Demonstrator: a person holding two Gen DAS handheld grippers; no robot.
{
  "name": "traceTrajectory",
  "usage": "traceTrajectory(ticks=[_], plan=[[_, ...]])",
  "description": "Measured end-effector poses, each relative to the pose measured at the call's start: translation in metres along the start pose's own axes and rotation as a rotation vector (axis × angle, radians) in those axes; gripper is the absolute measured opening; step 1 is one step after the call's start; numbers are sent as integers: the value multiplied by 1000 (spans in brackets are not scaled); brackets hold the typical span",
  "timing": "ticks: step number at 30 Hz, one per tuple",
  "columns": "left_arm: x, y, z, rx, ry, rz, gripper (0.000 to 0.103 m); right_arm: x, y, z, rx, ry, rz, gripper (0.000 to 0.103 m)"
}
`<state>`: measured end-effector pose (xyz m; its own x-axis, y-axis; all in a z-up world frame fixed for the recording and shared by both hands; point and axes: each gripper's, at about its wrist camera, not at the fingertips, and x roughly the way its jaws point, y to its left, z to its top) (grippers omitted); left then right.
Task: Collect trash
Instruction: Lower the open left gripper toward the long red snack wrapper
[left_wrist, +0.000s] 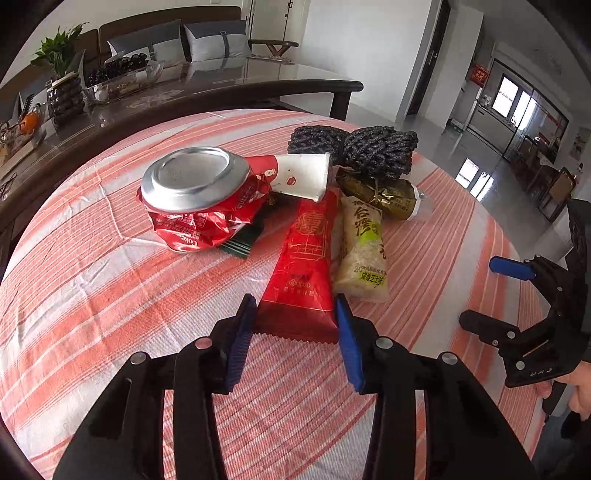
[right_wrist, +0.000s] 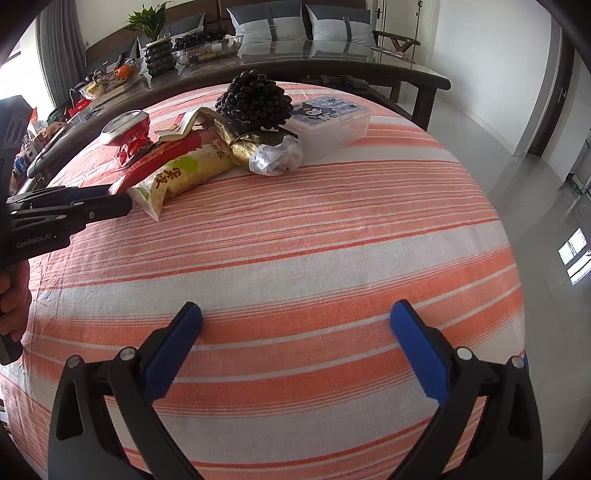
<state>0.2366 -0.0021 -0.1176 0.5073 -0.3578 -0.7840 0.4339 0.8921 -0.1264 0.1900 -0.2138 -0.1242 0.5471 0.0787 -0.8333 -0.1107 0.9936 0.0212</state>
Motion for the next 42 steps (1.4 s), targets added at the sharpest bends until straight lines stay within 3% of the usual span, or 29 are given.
traceTrajectory(ticks=[4,9,10,12,18,21,23,24,26,27,30,33,36,38,39,40,42], plan=[[-29,-12,-38,-7,27,50,44,0,1,-1,0,0,0,98],[-51,-22,-69,28,45,44,49,0,0,-1,0,0,0,98],[-53,-22,-70,36,44,37,57,0,1,-1,0,0,0,98],[-52,-21,-65,54,27,44,62,0,1,-1,0,0,-2,98],[-41,-9,-31,60,7,12,62,0,1,-2,0,1,-2,98],[-28,-3,-19,54,40,-26,62,0,0,-2,0,1,-2,98],[-19,-1,-16,40,64,-63,56,0,1,-2,0,1,-2,98],[-17,-1,-15,27,68,-91,41,0,0,-2,0,1,-2,98],[-18,-5,-16,22,64,-84,33,0,1,-2,0,1,-2,98],[-20,-8,-17,22,58,-73,22,0,1,-2,0,1,-2,98],[-30,-6,-24,-42,27,19,21,0,1,-2,0,1,-2,98],[-44,5,-33,-123,-15,65,23,0,2,-2,0,0,-2,98],[-52,12,-41,-125,-27,103,29,0,2,-2,0,0,-2,98],[-53,15,-46,-117,-24,121,48,0,1,-2,0,0,-2,98],[-52,16,-48,-108,-23,127,63,0,3,-2,0,0,-2,98],[-51,16,-51,-96,-21,127,70,0,1,-2,0,0,-2,98],[-45,13,-53,-61,-1,132,73,0,2,-2,0,0,-2,98]])
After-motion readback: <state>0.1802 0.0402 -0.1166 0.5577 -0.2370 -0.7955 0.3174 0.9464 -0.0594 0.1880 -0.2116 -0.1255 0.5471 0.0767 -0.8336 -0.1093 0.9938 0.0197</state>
